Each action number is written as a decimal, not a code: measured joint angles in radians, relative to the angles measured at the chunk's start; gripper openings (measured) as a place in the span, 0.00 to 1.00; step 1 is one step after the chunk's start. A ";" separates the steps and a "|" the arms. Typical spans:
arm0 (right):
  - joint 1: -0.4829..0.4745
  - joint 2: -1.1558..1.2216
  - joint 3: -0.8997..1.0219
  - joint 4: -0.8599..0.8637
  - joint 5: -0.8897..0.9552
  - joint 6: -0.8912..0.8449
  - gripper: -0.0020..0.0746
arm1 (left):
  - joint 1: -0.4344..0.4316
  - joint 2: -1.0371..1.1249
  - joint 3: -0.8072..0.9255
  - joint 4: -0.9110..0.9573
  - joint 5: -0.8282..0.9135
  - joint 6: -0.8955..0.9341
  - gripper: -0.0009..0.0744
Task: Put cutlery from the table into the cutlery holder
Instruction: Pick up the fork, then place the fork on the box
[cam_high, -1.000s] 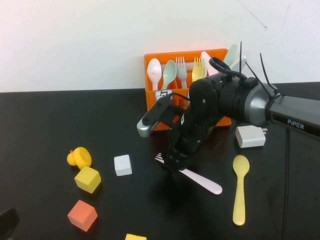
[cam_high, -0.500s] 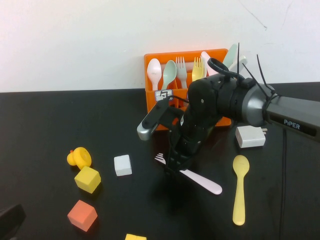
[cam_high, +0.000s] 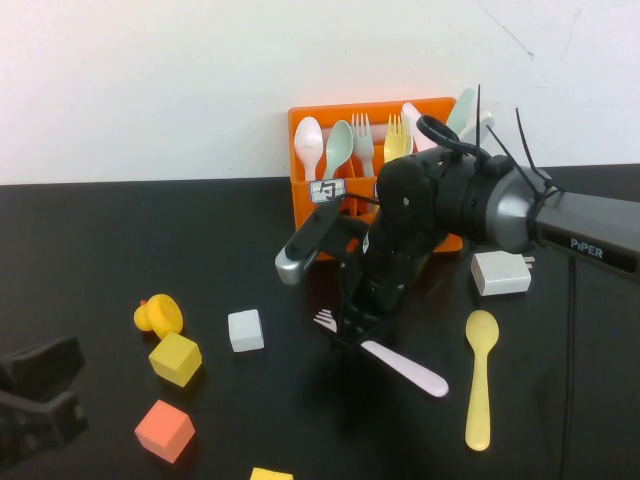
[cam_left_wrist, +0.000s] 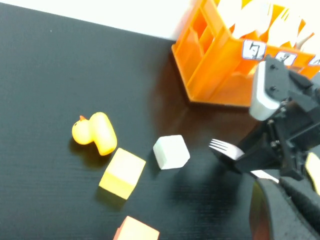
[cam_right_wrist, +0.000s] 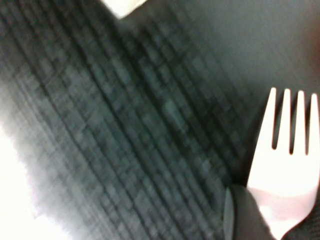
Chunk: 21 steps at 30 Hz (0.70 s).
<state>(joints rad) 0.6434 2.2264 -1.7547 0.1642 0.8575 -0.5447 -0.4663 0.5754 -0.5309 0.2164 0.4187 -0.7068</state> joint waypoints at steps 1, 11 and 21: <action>0.000 -0.006 0.005 0.002 0.015 0.000 0.35 | 0.000 0.014 0.000 0.000 -0.003 0.005 0.01; 0.000 -0.169 0.009 0.071 0.062 -0.014 0.35 | 0.000 0.057 0.000 0.082 -0.022 0.046 0.01; 0.000 -0.393 0.009 0.041 -0.161 -0.053 0.35 | 0.000 0.057 0.021 0.103 -0.046 -0.009 0.01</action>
<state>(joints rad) 0.6434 1.8330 -1.7461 0.2057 0.6969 -0.5972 -0.4663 0.6323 -0.5094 0.3195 0.3730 -0.7160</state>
